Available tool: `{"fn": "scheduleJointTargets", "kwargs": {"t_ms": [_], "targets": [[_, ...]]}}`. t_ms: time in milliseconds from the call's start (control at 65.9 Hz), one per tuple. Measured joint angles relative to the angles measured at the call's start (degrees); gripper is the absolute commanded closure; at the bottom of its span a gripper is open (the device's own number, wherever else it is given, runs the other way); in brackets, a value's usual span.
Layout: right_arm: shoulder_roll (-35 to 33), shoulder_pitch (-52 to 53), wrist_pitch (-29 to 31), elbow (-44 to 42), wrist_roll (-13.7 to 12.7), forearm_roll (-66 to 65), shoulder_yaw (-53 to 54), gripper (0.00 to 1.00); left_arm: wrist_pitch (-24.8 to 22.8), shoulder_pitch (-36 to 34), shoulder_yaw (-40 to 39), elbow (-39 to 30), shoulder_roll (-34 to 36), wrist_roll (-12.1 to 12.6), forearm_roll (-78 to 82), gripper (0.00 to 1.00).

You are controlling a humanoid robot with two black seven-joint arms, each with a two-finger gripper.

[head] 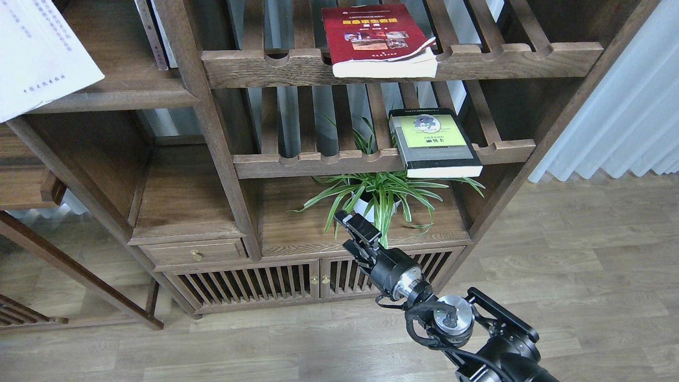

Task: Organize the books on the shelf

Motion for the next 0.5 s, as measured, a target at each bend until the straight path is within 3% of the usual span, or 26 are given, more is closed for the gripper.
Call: {"fn": "scheduleJointTargets", "kwargs": {"t_ms": [501], "targets": [[0.0,-0.6,0.0,0.0,0.0,-0.4,0.0,0.01,0.0,-6.8,-1.7,4.7,-5.2,-0.6,13.2,1.00]]}}
